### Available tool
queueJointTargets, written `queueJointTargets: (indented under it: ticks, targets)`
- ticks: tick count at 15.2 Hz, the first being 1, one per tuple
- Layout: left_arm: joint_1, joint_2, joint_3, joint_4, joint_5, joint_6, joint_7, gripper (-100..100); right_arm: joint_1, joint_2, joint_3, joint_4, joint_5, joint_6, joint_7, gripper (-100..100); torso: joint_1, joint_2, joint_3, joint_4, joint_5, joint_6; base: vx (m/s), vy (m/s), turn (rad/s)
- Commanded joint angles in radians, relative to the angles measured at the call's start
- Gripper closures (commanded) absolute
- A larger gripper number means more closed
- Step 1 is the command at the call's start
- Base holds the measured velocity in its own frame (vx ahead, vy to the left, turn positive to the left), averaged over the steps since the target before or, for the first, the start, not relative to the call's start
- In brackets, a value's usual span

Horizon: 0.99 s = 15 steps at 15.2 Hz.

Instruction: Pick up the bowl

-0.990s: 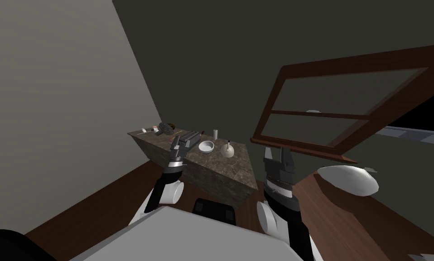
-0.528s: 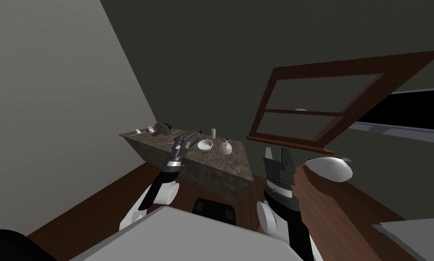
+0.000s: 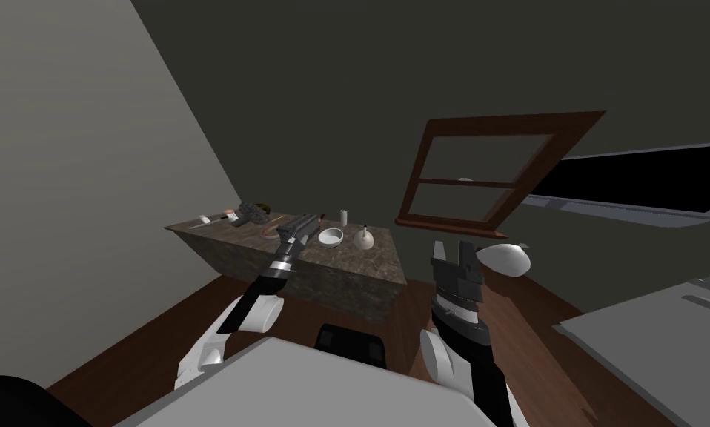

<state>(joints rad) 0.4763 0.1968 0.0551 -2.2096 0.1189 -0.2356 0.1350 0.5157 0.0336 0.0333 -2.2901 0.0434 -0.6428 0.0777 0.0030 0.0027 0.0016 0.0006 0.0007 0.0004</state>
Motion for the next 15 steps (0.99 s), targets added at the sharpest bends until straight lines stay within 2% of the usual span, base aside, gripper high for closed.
queueJointTargets:
  ticks: [1,2,4,5,7,8,10,11,13,14,15]
  targets:
    - [-0.002,0.010,0.009,0.001,0.004,0.034,0.001,-100,0.000,0.000,0.000,0.000,0.000,0.000,0.000,0,0.000,0.000,0.000,0.000,0.000,0.000,-0.030,0.021,-0.073]
    - [-0.004,0.031,0.032,0.004,0.015,0.065,0.002,-100,0.000,0.000,0.000,0.000,0.000,0.000,0.000,0,0.000,0.000,0.000,0.000,0.000,0.000,-0.030,0.013,-0.183]
    - [-0.004,0.031,0.032,0.004,0.015,0.087,0.002,-100,0.000,0.000,0.000,0.000,0.000,0.000,0.000,0,-0.001,-0.001,0.000,0.000,0.000,0.000,-0.025,0.016,-0.129]
    - [-0.006,0.052,0.056,0.008,0.026,0.121,0.003,-100,0.000,0.000,0.000,0.000,0.000,0.000,0.000,0,-0.001,-0.001,-0.001,0.000,0.000,0.000,-0.020,0.013,-0.186]
    - [-0.006,0.052,0.056,0.008,0.026,0.144,0.003,-100,0.000,0.000,0.000,0.000,0.000,0.000,0.000,0,-0.001,-0.001,-0.001,0.000,0.000,0.000,-0.020,0.017,-0.142]
    - [-0.008,0.070,0.082,0.012,0.037,0.177,0.004,-100,0.000,0.000,0.000,0.000,0.000,0.000,0.000,0,-0.001,-0.002,-0.001,0.000,0.000,0.000,-0.020,0.016,-0.180]
    - [-0.008,0.070,0.082,0.012,0.037,0.204,0.004,-100,0.000,0.000,0.000,0.000,0.000,0.000,0.000,0,-0.001,-0.002,-0.001,0.000,0.000,0.000,-0.020,0.019,-0.138]
    - [-0.010,0.087,0.109,0.017,0.050,0.232,0.005,-100,0.000,0.000,0.000,0.000,0.000,0.000,0.000,0,-0.001,-0.002,-0.001,0.000,0.000,0.000,-0.017,0.018,-0.185]
    - [-0.010,0.087,0.109,0.017,0.050,0.268,0.005,-100,0.000,0.000,0.000,0.000,0.000,0.000,0.000,0,0.000,-0.002,-0.001,0.000,0.000,0.000,-0.017,0.019,-0.161]
    - [-0.013,0.103,0.137,0.021,0.063,0.295,0.006,-100,0.000,0.000,0.000,0.000,0.000,0.000,0.000,0,0.000,-0.002,-0.001,0.000,0.000,0.000,-0.020,0.023,-0.228]
    - [-0.013,0.103,0.137,0.021,0.063,0.312,0.006,-100,0.000,0.000,0.000,0.000,0.000,0.000,0.000,0,0.000,-0.002,-0.001,0.000,0.000,0.000,-0.021,0.026,-0.247]
